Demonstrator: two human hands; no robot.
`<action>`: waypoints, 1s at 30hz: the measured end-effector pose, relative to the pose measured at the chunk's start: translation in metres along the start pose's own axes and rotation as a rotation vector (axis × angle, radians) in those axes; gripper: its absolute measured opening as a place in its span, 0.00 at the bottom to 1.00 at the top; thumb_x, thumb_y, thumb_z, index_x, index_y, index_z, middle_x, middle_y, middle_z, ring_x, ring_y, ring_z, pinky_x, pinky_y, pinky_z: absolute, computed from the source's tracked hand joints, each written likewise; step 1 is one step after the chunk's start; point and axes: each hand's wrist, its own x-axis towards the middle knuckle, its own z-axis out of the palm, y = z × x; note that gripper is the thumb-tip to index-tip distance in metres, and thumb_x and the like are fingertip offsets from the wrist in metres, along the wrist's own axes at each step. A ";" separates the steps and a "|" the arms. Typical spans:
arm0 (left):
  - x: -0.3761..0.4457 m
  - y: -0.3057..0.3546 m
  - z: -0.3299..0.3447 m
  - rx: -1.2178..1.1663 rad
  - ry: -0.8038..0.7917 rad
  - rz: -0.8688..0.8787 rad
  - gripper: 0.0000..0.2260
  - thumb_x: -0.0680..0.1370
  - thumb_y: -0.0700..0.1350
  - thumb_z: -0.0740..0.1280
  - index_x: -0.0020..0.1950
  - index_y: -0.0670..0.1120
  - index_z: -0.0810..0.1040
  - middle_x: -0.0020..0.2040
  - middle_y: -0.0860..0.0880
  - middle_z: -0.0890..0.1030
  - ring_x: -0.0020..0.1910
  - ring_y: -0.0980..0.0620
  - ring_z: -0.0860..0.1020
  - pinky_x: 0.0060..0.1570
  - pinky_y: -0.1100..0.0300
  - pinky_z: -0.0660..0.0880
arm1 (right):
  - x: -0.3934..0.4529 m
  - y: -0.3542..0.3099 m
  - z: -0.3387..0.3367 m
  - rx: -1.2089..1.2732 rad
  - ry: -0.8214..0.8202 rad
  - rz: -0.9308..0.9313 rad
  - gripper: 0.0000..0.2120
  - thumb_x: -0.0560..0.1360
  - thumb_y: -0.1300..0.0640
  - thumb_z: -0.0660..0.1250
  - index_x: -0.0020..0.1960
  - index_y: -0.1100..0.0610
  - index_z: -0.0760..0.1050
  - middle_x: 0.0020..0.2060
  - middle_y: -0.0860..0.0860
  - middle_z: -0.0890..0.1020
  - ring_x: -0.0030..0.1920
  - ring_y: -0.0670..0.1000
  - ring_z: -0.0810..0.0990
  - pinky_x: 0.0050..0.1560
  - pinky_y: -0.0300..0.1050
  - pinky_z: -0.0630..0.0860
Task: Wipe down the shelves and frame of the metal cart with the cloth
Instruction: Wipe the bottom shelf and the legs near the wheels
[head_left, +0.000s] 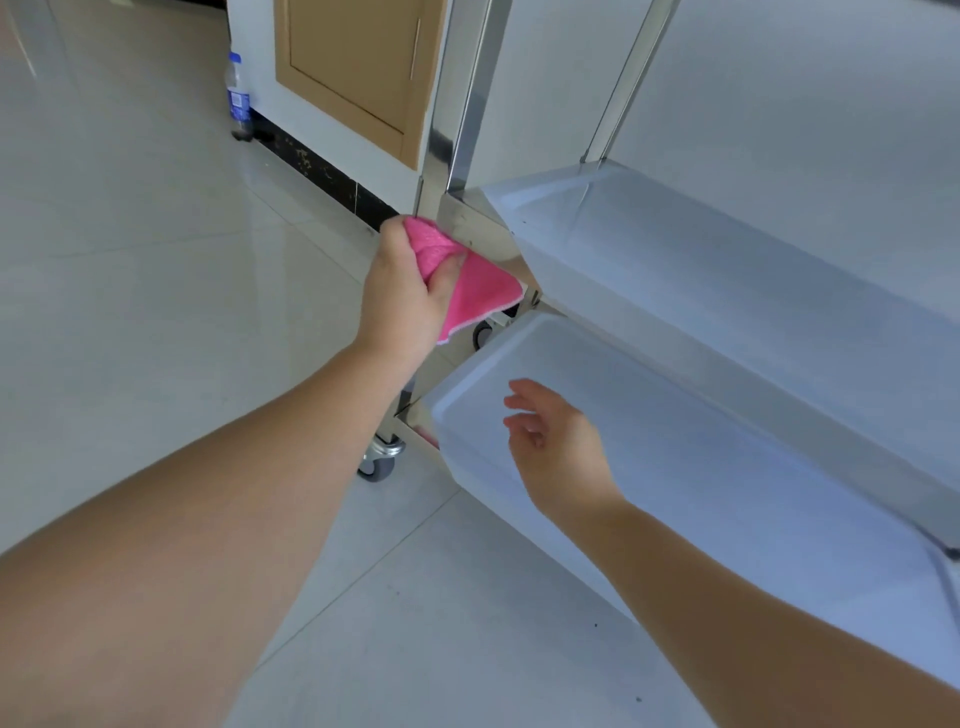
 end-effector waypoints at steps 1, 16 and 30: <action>0.000 -0.003 0.000 0.012 -0.002 0.015 0.17 0.76 0.48 0.66 0.58 0.40 0.67 0.46 0.47 0.75 0.41 0.52 0.75 0.37 0.68 0.68 | 0.002 -0.002 -0.001 -0.138 -0.053 -0.059 0.21 0.76 0.65 0.58 0.66 0.51 0.70 0.54 0.44 0.77 0.51 0.41 0.77 0.50 0.30 0.72; -0.054 -0.062 0.003 0.030 -0.124 -0.164 0.15 0.76 0.46 0.66 0.59 0.44 0.66 0.48 0.53 0.74 0.41 0.55 0.74 0.37 0.69 0.68 | -0.012 0.011 -0.004 -0.561 -0.280 -0.186 0.22 0.75 0.60 0.60 0.68 0.52 0.68 0.57 0.50 0.77 0.51 0.49 0.78 0.54 0.48 0.76; -0.088 -0.072 -0.039 0.196 -0.199 -0.299 0.06 0.74 0.46 0.67 0.45 0.46 0.71 0.37 0.51 0.77 0.36 0.50 0.76 0.32 0.60 0.68 | -0.024 -0.009 -0.015 -0.604 -0.283 -0.222 0.18 0.76 0.59 0.60 0.66 0.54 0.71 0.57 0.51 0.78 0.55 0.51 0.78 0.56 0.47 0.75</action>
